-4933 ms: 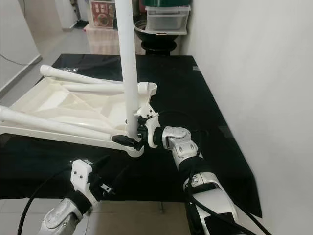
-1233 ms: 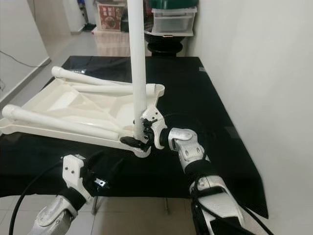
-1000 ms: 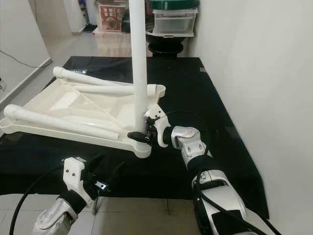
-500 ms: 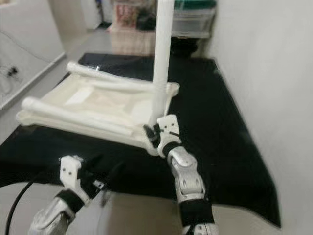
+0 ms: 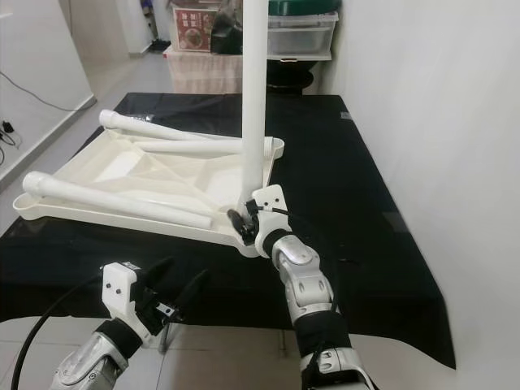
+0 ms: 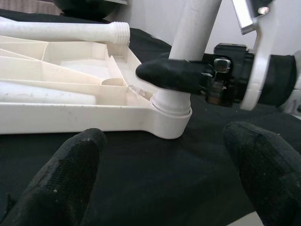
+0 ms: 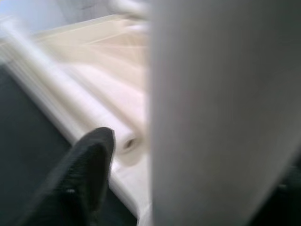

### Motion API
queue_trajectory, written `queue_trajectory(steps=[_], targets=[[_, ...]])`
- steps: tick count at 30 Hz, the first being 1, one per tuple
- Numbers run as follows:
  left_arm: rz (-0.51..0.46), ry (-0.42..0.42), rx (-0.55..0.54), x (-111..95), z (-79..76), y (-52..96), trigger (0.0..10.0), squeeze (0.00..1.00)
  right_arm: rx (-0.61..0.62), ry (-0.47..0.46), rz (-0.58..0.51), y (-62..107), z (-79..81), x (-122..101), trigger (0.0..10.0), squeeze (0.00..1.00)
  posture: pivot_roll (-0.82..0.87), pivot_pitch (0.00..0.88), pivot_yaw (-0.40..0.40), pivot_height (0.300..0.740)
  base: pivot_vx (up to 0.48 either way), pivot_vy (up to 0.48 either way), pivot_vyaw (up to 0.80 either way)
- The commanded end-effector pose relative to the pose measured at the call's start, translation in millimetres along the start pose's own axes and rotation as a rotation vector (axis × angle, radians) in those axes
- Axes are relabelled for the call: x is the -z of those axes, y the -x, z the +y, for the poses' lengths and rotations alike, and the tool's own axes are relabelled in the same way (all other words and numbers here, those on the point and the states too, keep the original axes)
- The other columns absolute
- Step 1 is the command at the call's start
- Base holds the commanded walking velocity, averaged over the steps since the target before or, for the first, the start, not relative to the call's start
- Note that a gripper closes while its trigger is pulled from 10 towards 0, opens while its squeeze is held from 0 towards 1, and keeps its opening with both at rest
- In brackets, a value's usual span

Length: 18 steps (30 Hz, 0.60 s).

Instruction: Building children table

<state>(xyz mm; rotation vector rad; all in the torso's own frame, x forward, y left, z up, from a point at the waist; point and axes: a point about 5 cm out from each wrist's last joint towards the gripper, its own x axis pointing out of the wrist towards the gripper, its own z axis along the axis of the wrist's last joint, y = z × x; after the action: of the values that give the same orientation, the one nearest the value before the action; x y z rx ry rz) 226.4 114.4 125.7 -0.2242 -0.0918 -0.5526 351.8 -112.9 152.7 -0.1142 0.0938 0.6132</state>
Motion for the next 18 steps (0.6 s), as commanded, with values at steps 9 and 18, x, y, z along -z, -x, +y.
queue_trajectory(steps=[9, 18], targets=[[0.013, -0.004, 0.001, 6, 1.5, -3.9, 10.0, 0.00, -0.453, 0.170, 0.062, -8.8, -8.0, -14, 10.0, 0.00, 0.03, 0.028, -0.016, 0.740, 0.000, 0.000, 0.00], [0.022, -0.009, 0.015, 8, -0.2, -4.2, 10.0, 0.00, -0.483, 0.147, 0.092, -12.2, -13.1, -12, 0.0, 0.00, 0.04, 0.028, -0.011, 0.740, 0.000, 0.000, 0.00]])
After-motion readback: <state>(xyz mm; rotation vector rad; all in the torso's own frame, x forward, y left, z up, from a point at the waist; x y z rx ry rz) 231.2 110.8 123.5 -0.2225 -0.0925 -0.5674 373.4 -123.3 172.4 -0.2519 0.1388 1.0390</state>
